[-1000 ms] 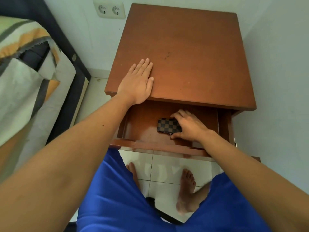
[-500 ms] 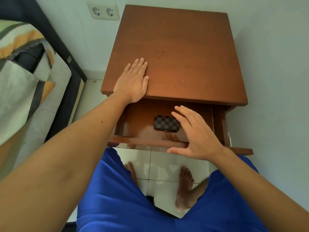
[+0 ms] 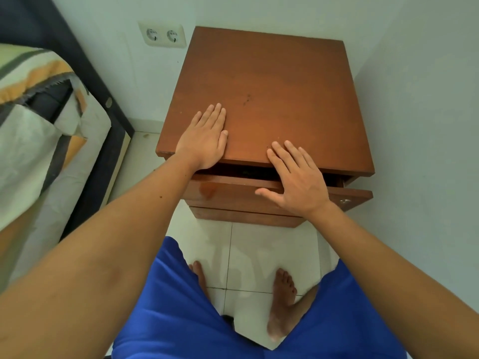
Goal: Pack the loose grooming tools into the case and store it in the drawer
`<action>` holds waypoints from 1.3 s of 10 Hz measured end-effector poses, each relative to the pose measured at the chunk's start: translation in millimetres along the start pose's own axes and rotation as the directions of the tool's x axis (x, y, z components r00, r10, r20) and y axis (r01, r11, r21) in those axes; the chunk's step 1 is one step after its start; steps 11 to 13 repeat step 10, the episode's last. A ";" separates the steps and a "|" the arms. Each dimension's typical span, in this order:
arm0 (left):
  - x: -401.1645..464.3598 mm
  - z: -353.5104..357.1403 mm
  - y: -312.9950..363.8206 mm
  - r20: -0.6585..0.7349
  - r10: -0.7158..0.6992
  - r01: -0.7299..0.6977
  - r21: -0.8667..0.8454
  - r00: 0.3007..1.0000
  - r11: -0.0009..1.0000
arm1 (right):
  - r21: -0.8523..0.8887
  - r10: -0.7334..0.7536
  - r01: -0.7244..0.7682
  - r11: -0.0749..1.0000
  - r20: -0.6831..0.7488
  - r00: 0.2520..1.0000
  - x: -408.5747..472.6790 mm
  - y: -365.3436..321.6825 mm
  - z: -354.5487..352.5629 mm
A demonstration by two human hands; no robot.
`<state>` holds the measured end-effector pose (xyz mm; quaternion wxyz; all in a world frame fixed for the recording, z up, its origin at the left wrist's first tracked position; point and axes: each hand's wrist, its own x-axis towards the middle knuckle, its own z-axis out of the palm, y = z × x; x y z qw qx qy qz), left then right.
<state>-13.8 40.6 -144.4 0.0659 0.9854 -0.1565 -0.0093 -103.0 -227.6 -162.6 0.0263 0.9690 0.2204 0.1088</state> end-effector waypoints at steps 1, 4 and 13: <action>-0.5 0.0 0.3 -0.003 0.000 0.000 -0.003 1.000 1.000 | -0.008 0.050 -0.051 0.999 -0.106 0.993 2.6 -5.1 12.4; 1.5 3.6 -3.3 -0.008 0.009 -0.009 -0.001 1.000 1.000 | -0.027 0.061 -0.069 0.997 -0.232 0.971 19.3 -5.7 24.2; 8.2 7.0 -3.0 -0.035 0.006 -0.006 0.018 0.999 1.000 | 0.215 0.329 -0.374 0.902 0.219 0.919 79.4 42.2 -3.4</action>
